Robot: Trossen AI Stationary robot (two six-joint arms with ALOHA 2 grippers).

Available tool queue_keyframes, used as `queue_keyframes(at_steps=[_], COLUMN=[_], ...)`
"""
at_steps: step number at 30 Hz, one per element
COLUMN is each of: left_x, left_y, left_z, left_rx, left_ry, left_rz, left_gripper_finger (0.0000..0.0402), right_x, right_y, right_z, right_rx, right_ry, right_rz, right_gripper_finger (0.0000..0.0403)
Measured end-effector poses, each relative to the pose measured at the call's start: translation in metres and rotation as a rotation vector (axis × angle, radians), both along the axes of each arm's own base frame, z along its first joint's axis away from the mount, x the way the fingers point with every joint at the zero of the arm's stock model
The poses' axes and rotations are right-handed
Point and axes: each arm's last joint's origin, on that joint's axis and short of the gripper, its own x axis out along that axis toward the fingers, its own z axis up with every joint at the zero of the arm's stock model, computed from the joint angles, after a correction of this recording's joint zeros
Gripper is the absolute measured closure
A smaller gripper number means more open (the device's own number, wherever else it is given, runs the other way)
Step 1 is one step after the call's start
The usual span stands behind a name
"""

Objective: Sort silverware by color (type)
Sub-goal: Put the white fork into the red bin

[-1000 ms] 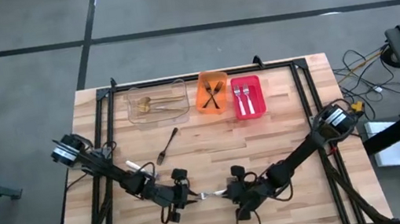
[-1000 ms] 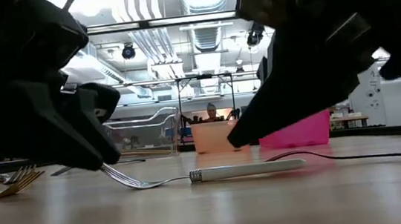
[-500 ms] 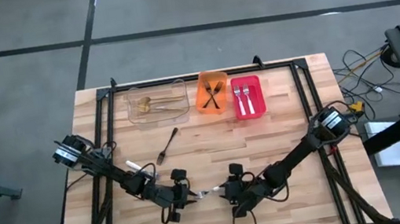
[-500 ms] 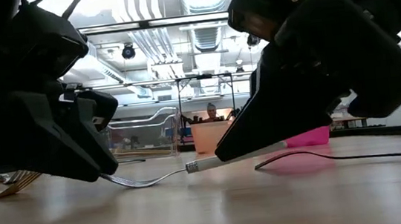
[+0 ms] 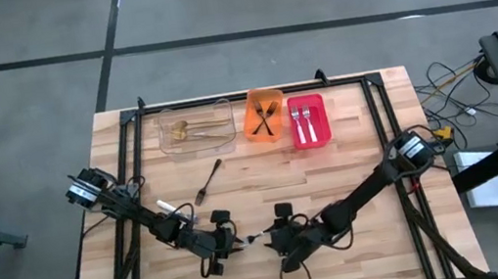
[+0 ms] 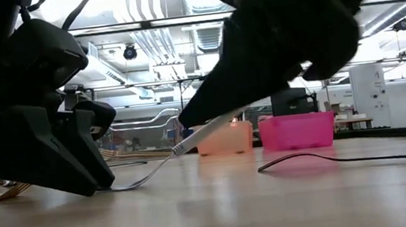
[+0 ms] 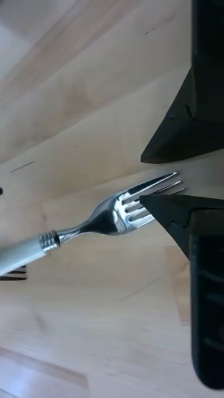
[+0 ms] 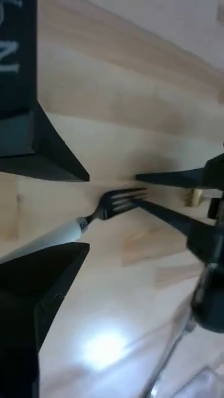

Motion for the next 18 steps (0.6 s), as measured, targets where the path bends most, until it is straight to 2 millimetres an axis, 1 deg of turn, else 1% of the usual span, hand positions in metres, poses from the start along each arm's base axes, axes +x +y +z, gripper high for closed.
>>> queue_keyframes(at_steps=[5,9,15,18], left_x=[0.0,0.0,0.0,0.0], left_y=[0.0,0.0,0.0,0.0], left_z=[0.0,0.0,0.0,-0.001], left_rx=[-0.002,-0.002,-0.002,-0.001], left_ry=[0.002,0.004,0.005,0.008], left_rz=[0.002,0.003,0.004,0.004], left_gripper_finger=[0.0326,0.0326,0.0326,0.0326], right_x=[0.01,0.018,0.03,0.03], right_y=[-0.008,-0.012,-0.008,-0.005], right_z=[0.013,0.028,0.056,0.073], right_rx=[-0.053,-0.085,-0.114,-0.124], right_ry=[0.096,0.142,0.101,0.081], right_rz=[-0.027,-0.03,0.011,0.032], right_gripper_finger=[0.0241,0.0241,0.0241,0.0241])
